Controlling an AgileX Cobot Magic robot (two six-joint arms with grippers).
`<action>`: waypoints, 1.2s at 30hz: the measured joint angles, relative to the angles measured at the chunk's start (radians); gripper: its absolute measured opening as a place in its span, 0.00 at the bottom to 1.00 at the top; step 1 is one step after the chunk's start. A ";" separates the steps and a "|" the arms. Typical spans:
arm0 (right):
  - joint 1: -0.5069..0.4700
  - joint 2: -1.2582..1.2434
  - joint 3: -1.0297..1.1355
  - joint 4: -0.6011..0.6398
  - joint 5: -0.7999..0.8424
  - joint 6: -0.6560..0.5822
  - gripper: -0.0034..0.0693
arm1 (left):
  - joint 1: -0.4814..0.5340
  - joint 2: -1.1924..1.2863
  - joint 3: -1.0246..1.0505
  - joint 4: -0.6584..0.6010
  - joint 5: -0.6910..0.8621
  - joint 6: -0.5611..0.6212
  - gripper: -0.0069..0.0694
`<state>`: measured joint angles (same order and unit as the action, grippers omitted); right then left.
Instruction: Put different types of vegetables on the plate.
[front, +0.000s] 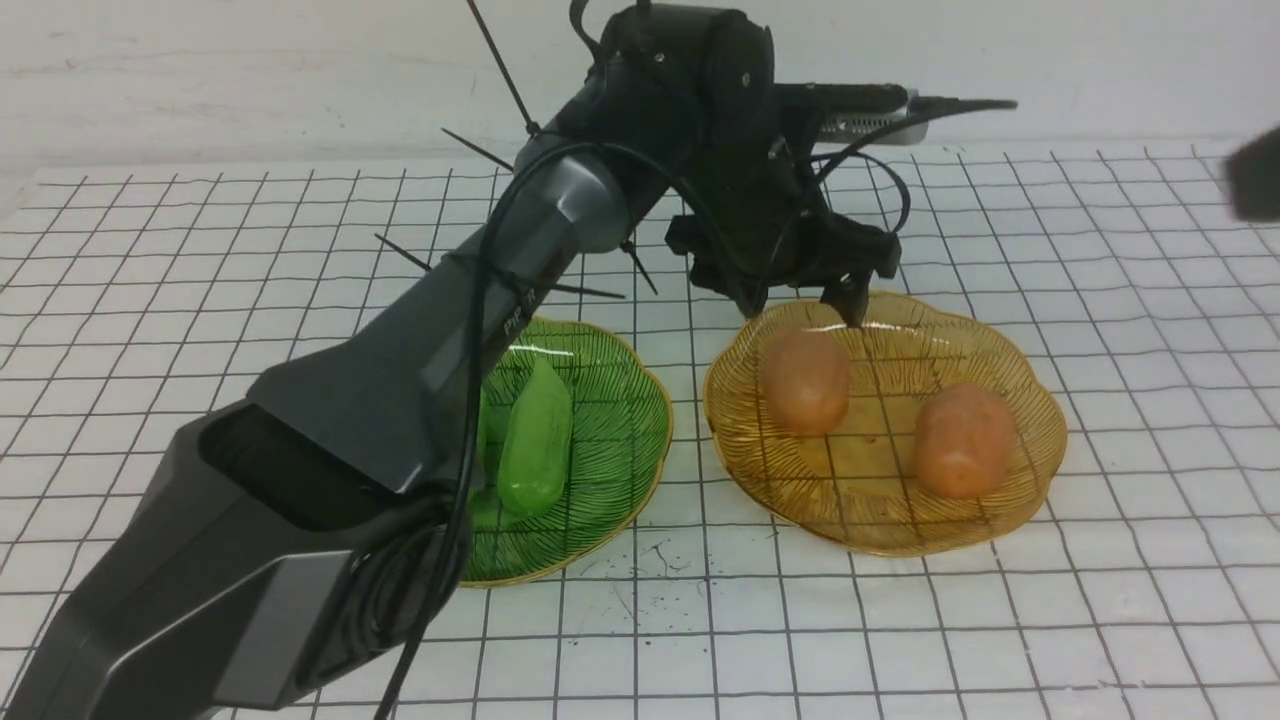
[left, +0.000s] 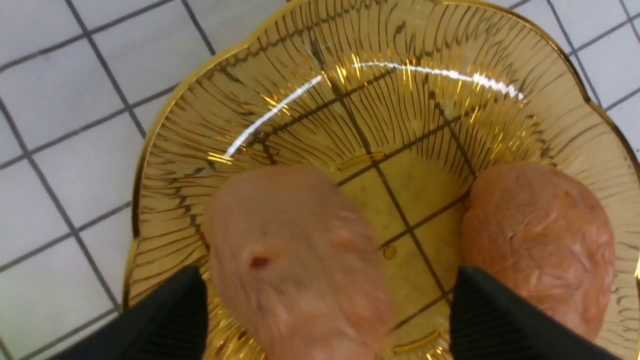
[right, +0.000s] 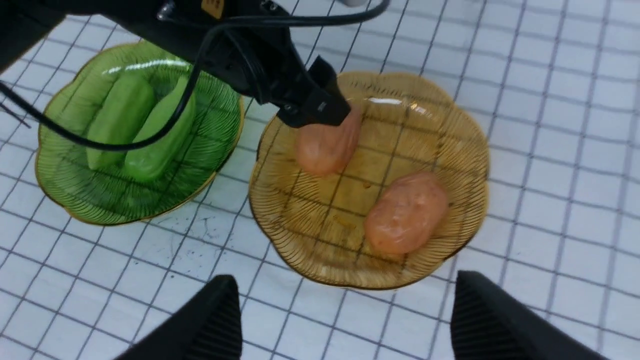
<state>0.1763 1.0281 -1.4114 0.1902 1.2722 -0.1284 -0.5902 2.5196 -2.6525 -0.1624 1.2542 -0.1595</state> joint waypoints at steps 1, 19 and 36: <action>0.000 -0.035 0.006 -0.018 0.000 0.002 0.68 | 0.000 0.000 0.000 -0.005 0.000 -0.003 0.91; 0.000 -0.664 0.244 -0.238 -0.309 0.269 0.03 | 0.000 -0.306 0.127 -0.054 0.000 0.089 0.08; 0.000 -0.838 0.750 -0.204 -1.038 0.355 0.03 | 0.000 -1.059 1.080 0.073 0.000 0.171 0.08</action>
<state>0.1763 0.1905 -0.6613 -0.0138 0.2340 0.2270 -0.5902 1.4608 -1.5725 -0.0890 1.2546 0.0115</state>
